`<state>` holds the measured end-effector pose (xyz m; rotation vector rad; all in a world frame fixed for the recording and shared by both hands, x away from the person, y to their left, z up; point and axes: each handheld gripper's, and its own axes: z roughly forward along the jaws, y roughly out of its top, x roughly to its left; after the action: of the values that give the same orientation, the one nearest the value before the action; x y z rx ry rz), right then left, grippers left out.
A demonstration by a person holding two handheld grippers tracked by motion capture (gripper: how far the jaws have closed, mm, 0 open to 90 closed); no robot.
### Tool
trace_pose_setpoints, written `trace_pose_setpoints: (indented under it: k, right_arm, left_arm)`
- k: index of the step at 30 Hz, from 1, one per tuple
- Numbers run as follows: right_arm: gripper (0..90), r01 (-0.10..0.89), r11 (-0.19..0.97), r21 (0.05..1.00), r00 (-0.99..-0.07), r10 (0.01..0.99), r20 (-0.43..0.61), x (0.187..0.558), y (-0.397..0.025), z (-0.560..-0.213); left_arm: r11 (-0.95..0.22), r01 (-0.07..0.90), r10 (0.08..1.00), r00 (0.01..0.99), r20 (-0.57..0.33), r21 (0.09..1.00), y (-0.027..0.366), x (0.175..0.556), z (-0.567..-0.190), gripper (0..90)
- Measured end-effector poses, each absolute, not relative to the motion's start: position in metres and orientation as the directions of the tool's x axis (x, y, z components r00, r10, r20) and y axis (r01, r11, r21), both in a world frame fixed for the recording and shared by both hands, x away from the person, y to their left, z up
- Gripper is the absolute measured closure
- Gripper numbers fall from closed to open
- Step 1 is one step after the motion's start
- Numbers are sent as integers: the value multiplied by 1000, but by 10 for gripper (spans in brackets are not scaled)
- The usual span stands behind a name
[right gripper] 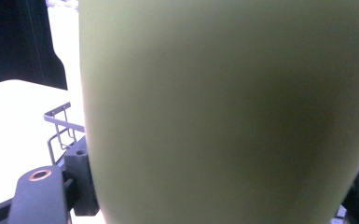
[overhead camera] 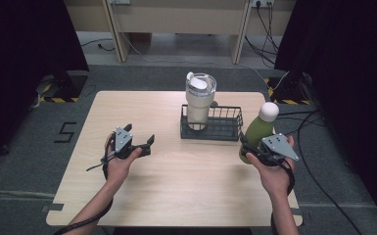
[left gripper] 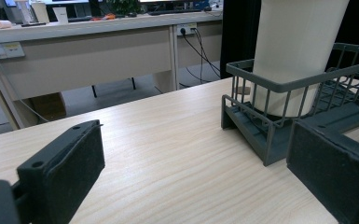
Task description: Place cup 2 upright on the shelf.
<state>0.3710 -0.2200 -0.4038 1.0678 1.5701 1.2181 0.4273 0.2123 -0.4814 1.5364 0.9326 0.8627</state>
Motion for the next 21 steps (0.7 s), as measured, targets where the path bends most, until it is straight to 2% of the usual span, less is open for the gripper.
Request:
trace_pose_setpoints:
  k: [21]
  right_arm:
    - [207,117,158,980,-251,960,-125,387,-220,-393]
  left_arm:
    - [-103,115,903,428,44,988,212,428,-482,34]
